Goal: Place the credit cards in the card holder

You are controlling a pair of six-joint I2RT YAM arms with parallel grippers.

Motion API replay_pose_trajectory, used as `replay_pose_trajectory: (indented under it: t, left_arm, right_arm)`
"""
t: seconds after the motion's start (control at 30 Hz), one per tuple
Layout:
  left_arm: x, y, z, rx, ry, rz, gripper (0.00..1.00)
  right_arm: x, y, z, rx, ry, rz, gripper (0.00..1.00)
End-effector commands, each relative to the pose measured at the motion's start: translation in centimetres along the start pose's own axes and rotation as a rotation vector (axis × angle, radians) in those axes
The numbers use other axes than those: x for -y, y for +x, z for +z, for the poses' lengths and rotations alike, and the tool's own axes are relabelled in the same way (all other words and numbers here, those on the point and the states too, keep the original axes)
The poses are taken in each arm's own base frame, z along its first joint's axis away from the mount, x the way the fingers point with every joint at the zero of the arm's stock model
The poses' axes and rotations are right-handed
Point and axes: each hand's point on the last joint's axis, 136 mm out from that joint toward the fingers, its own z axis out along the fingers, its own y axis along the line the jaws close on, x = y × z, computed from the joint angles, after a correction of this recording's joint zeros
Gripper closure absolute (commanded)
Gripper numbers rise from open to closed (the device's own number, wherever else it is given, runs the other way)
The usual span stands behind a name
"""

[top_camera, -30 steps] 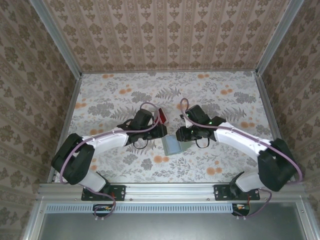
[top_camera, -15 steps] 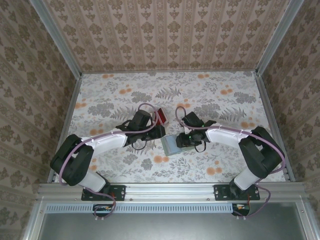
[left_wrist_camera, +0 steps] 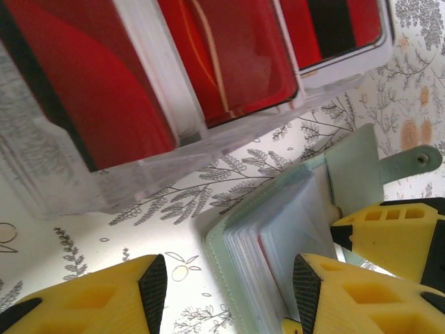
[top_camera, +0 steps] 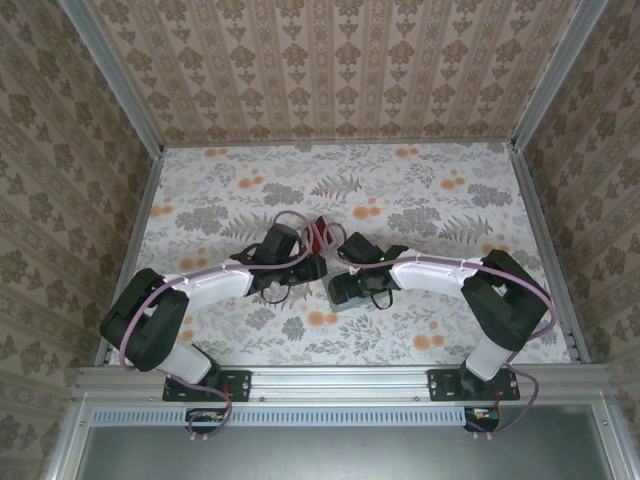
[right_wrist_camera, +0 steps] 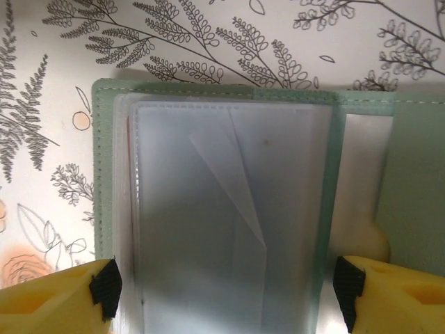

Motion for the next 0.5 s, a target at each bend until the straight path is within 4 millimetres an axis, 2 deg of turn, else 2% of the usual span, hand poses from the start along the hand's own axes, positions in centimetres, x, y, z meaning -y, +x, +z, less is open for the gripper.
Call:
replay_pose_trajectory:
  t: [0.0, 0.1, 0.2, 0.27, 0.37, 0.47]
  left_arm:
    - [-0.3, -0.3, -0.4, 0.022, 0.003, -0.021, 0.47]
    - [-0.7, -0.2, -0.5, 0.023, -0.002, -0.028, 0.47]
    - [-1.1, -0.2, -0.6, 0.025, -0.007, -0.035, 0.47]
    - [-1.1, -0.2, -0.7, 0.027, -0.007, -0.035, 0.47]
    - [-1.1, -0.3, -0.7, 0.027, -0.006, -0.036, 0.47]
    - [-1.1, -0.4, -0.8, 0.029, -0.006, -0.034, 0.47]
  right_arm:
    - [0.7, 0.0, 0.5, -0.011, 0.084, -0.032, 0.18]
    - [0.7, 0.3, 0.8, -0.013, 0.083, -0.026, 0.27]
    - [0.2, 0.2, 0.5, -0.006, 0.049, -0.027, 0.30]
    - [-0.5, 0.1, 0.3, -0.003, 0.007, -0.029, 0.30]
    - [-1.6, -0.1, -0.1, 0.004, -0.057, -0.019, 0.24]
    - [-1.8, -0.3, -0.7, 0.021, -0.073, -0.009, 0.22]
